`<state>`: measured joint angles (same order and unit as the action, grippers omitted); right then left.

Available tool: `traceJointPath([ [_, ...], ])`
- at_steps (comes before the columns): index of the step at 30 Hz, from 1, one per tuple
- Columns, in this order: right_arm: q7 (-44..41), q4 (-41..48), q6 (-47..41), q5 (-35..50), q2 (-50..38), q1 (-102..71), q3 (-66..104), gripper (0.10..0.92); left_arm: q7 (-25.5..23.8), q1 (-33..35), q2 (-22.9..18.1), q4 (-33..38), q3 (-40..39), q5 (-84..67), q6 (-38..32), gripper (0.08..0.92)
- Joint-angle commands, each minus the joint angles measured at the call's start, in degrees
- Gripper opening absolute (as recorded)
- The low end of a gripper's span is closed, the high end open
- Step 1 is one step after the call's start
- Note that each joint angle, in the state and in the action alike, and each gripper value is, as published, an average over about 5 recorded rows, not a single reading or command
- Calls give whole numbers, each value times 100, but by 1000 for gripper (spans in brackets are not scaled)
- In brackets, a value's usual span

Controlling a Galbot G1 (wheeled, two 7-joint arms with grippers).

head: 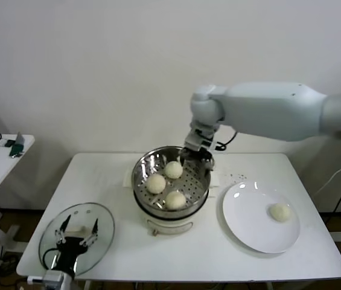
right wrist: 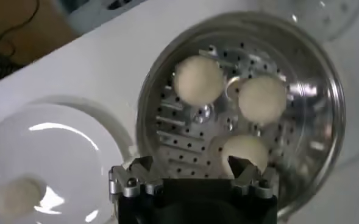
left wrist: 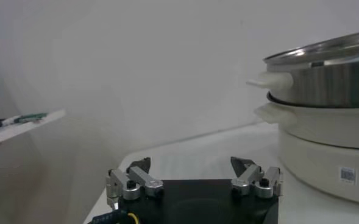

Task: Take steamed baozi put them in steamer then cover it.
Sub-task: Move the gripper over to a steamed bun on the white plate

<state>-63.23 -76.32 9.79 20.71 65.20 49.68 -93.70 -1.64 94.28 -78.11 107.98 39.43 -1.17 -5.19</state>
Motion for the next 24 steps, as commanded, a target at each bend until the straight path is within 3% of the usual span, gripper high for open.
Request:
traceJointPath([
  [1, 368, -47, -1478, 1185, -2103, 306, -438, 823, 9, -3, 17, 66, 12, -62, 67, 823],
  [5, 306, -46, -1632, 951, -2817, 63, -380, 823, 8, 7, 29, 136, 30, -105, 90, 823],
  [13, 29, 54, -1440, -668, -3927, -1455, 870, 823, -28, 45, -35, 298, 48, -65, 98, 823],
  [24, -20, 636, -1357, -1487, -4203, -3567, 2560, 823, -34, 27, -71, 321, -4, 70, 147, 823],
])
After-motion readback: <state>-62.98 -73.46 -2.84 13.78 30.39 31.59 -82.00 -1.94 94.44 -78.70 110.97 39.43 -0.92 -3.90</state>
